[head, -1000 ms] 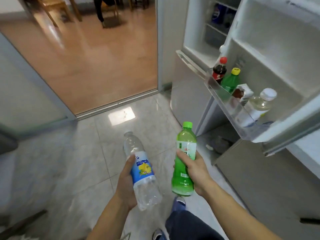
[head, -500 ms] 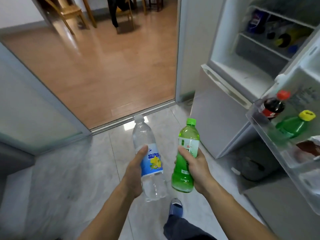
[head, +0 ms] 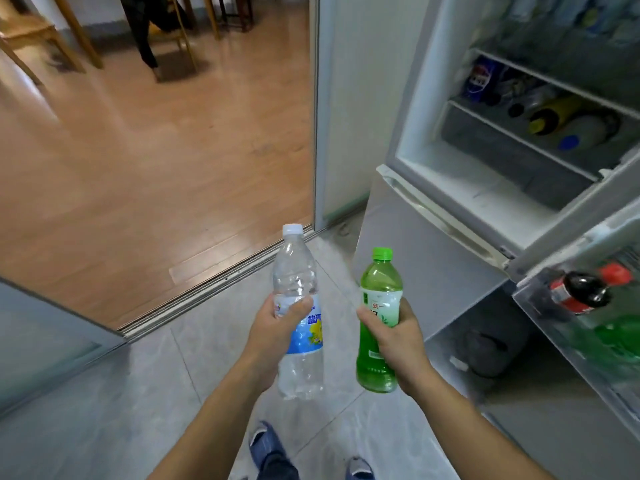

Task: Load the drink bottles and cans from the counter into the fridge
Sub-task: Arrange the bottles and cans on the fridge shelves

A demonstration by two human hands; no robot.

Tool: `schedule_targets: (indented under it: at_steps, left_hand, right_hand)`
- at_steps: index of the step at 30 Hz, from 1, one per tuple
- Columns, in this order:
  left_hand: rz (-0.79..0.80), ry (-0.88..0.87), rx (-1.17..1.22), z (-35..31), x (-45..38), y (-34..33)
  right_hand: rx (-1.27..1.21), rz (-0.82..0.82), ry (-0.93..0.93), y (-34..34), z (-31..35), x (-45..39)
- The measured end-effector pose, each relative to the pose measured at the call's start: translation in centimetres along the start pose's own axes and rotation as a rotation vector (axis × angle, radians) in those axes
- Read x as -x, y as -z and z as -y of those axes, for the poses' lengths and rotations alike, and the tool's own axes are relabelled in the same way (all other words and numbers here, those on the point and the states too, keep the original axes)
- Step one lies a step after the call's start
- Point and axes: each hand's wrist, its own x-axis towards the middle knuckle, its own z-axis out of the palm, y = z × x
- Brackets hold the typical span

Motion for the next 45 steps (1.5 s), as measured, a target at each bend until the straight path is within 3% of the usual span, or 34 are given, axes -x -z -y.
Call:
schedule_targets:
  at_steps: [9,19,29,36,41,45]
  left_hand:
    - [0.347,-0.120,-0.223,-9.2,-10.6,-2.6]
    - [0.610,-0.220,-0.346,-13.6,-19.6,-16.9]
    - [0.652,-0.378,-0.383,-18.0,-26.1,-30.7]
    - [0.650,-0.564,-0.351,-22.2,-29.8,-39.2]
    - [0.670,-0.662,-0.276,-25.2,-32.5,-44.1]
    - [0.705,-0.670,-0.254,-27.1,-34.5,-47.3]
  right_hand:
    - [-0.084,-0.292,0.051,-3.9,6.3,-6.2]
    - [-0.210,-0.599,0.178,3.5,11.8,-15.1]
    - [-0.201,-0.856,0.279,13.6,18.9,-23.0]
    - [-0.115,-1.179,0.532,19.0,27.1,-28.3]
    - [-0.202,-1.257,0.678,22.9,32.7,-33.6]
    - [-0.141,-1.301,0.630,26.9,35.3,-38.1]
